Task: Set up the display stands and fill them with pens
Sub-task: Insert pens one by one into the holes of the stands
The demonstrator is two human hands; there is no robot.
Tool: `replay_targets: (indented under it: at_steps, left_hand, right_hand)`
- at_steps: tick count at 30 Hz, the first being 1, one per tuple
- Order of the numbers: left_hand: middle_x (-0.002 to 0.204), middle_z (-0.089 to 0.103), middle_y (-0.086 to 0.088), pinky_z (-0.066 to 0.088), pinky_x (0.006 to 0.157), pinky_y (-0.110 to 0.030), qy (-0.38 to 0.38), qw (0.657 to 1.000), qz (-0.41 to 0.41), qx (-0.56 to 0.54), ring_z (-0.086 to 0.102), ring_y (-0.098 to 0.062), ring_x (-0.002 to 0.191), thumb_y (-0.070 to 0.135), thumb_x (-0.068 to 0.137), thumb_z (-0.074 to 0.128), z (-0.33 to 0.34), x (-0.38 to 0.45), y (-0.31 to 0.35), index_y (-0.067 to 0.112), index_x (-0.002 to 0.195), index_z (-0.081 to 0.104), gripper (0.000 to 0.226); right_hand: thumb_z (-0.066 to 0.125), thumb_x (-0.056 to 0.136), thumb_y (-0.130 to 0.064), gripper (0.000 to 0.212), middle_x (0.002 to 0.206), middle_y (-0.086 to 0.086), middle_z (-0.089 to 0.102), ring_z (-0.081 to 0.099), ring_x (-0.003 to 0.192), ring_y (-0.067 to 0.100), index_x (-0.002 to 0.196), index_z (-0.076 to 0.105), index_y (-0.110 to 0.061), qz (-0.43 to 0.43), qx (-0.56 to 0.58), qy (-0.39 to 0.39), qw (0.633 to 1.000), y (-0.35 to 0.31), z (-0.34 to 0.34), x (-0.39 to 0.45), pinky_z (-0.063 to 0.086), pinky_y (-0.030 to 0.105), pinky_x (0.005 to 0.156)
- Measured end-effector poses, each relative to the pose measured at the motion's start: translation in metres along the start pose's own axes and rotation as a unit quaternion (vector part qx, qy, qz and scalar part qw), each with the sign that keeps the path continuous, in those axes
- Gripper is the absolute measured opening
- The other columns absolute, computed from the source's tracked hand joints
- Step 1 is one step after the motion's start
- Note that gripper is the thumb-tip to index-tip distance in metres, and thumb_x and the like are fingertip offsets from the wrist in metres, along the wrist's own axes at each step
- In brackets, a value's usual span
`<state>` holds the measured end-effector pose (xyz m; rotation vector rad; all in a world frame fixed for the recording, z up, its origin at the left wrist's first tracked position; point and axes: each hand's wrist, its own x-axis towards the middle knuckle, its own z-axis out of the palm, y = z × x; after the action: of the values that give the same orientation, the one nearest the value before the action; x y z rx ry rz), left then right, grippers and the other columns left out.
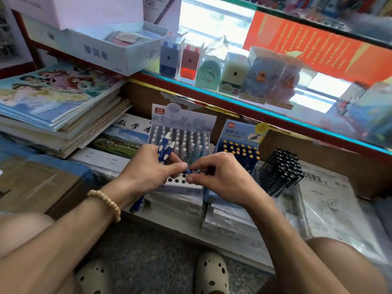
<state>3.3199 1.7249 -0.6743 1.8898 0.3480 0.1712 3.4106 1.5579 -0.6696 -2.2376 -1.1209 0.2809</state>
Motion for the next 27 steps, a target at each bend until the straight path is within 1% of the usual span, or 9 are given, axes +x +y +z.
replay_targets:
  at_steps: [2, 6, 10, 13, 15, 17, 20, 22, 27]
  left_hand:
    - [0.059, 0.060, 0.006, 0.038, 0.043, -0.015, -0.023, 1.000, -0.017, 0.004, 0.051, 0.002, 0.043, 0.025, 0.089, 0.069, 0.003, 0.001, -0.001, 0.011, 0.080, 0.072, 0.016]
    - [0.064, 0.066, 0.002, 0.041, 0.045, -0.019, -0.089, 0.996, -0.030, -0.006, 0.050, -0.003, 0.046, 0.025, 0.090, 0.067, 0.011, 0.001, 0.002, 0.011, 0.082, 0.072, 0.017]
    - [0.059, 0.063, 0.004, 0.040, 0.045, -0.020, -0.047, 0.998, -0.030, -0.031, 0.050, -0.007, 0.048, 0.021, 0.091, 0.065, 0.012, 0.006, 0.006, 0.007, 0.084, 0.071, 0.017]
    - [0.057, 0.062, 0.003, 0.038, 0.042, -0.018, -0.041, 0.995, -0.048, -0.079, 0.046, -0.007, 0.046, 0.018, 0.092, 0.065, 0.011, 0.007, 0.004, 0.003, 0.084, 0.070, 0.017]
    - [0.056, 0.061, 0.002, 0.037, 0.040, -0.018, -0.057, 0.993, -0.047, -0.093, 0.045, -0.008, 0.045, 0.017, 0.091, 0.065, 0.014, 0.006, 0.003, 0.002, 0.084, 0.069, 0.017]
    - [0.062, 0.066, 0.000, 0.037, 0.040, -0.018, -0.071, 0.992, -0.042, -0.098, 0.045, -0.008, 0.045, 0.017, 0.091, 0.065, 0.019, 0.006, 0.004, 0.003, 0.085, 0.070, 0.016]
    - [0.068, 0.069, -0.003, 0.037, 0.040, -0.017, -0.086, 0.990, -0.034, -0.106, 0.045, -0.007, 0.044, 0.018, 0.093, 0.063, 0.027, 0.008, 0.005, 0.003, 0.087, 0.070, 0.018]
    - [0.062, 0.067, 0.000, 0.035, 0.039, -0.015, -0.105, 0.988, -0.039, -0.110, 0.044, -0.005, 0.042, 0.018, 0.095, 0.060, 0.033, 0.008, 0.003, 0.002, 0.088, 0.068, 0.019]
    - [0.069, 0.064, -0.002, 0.032, 0.036, -0.014, -0.129, 0.978, -0.084, -0.142, 0.044, -0.006, 0.043, 0.028, 0.099, 0.052, 0.040, 0.012, 0.000, 0.000, 0.100, 0.069, 0.033]
  right_hand:
    - [0.077, 0.086, -0.033, 0.013, 0.066, -0.011, 0.063, 0.056, 0.059, 0.005, 0.095, 0.078, -0.024, 0.003, -0.004, 0.002, 1.000, 0.001, -0.005, -0.004, 0.046, 0.024, 0.054]
    - [0.079, 0.082, -0.037, 0.017, 0.071, -0.006, 0.066, 0.059, 0.065, 0.010, 0.090, 0.077, -0.023, 0.013, -0.031, 0.000, 0.999, 0.006, -0.012, -0.013, 0.050, 0.032, 0.058]
    - [0.078, 0.079, -0.043, 0.022, 0.071, 0.000, 0.069, 0.062, 0.064, 0.017, 0.079, 0.075, -0.022, 0.072, -0.004, 0.059, 0.996, 0.022, -0.040, -0.023, 0.051, 0.034, 0.057]
    - [0.078, 0.081, -0.034, 0.015, 0.073, -0.001, 0.069, 0.063, 0.066, 0.008, 0.080, 0.074, -0.019, 0.096, 0.085, 0.099, 0.987, 0.028, -0.057, -0.031, 0.051, 0.024, 0.062]
    - [0.079, 0.077, -0.023, 0.015, 0.072, 0.003, 0.069, 0.065, 0.068, 0.013, 0.082, 0.071, -0.011, 0.112, 0.249, 0.130, 0.953, 0.026, -0.054, -0.034, 0.055, 0.024, 0.068]
    - [0.076, 0.072, -0.016, 0.017, 0.070, 0.004, 0.068, 0.066, 0.067, 0.019, 0.083, 0.066, -0.007, 0.130, 0.437, 0.146, 0.878, 0.022, -0.049, -0.032, 0.059, 0.031, 0.073]
    - [0.072, 0.072, -0.011, 0.017, 0.073, 0.006, 0.070, 0.067, 0.066, 0.018, 0.086, 0.066, -0.006, 0.142, 0.551, 0.172, 0.804, 0.019, -0.042, -0.028, 0.060, 0.032, 0.073]
    - [0.072, 0.076, -0.012, 0.015, 0.077, 0.007, 0.071, 0.068, 0.070, 0.018, 0.089, 0.068, -0.006, 0.158, 0.541, 0.191, 0.804, 0.019, -0.039, -0.027, 0.059, 0.029, 0.070]
    - [0.064, 0.094, -0.012, 0.006, 0.086, 0.003, 0.075, 0.071, 0.075, 0.013, 0.097, 0.069, -0.012, 0.188, 0.382, 0.301, 0.853, 0.034, -0.051, -0.034, 0.055, 0.021, 0.062]
